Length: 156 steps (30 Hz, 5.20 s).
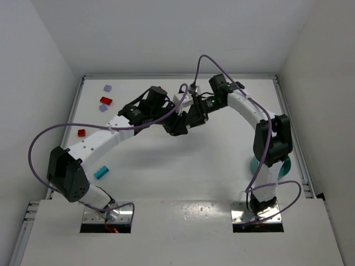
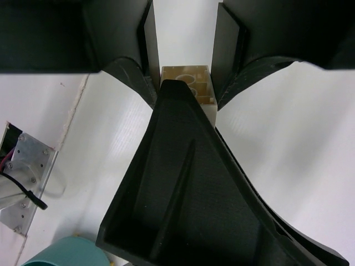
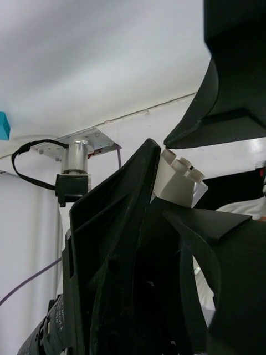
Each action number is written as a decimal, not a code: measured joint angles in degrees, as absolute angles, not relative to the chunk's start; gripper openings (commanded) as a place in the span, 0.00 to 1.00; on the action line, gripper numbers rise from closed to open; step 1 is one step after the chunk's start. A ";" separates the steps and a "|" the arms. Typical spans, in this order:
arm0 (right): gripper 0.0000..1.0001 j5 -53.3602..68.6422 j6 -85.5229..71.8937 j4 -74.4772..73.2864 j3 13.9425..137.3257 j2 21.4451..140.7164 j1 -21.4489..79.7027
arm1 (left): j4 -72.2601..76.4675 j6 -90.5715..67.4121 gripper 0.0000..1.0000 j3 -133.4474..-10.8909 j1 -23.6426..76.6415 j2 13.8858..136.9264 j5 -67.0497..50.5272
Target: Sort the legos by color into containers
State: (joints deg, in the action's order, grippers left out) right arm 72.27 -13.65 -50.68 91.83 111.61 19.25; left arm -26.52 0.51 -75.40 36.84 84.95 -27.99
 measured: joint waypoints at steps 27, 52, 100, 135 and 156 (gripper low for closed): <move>0.00 41.36 3.88 -62.81 79.81 94.56 5.45 | -28.58 -3.77 1.00 -75.53 35.62 81.80 -19.03; 0.00 -1.78 26.35 -77.87 66.48 55.07 -14.57 | -30.35 -3.29 1.00 -68.79 21.56 75.66 -26.57; 0.00 -9.78 5.04 -66.65 57.54 61.63 -28.34 | -47.16 -3.05 1.00 -89.60 16.38 88.64 -29.36; 0.86 4.64 10.79 -66.63 61.34 69.80 -40.05 | -47.22 -3.01 1.00 -90.39 16.38 89.14 -29.32; 1.00 21.93 28.18 -75.77 98.67 87.31 -37.39 | -57.80 5.82 1.00 -85.93 -9.34 87.18 -10.98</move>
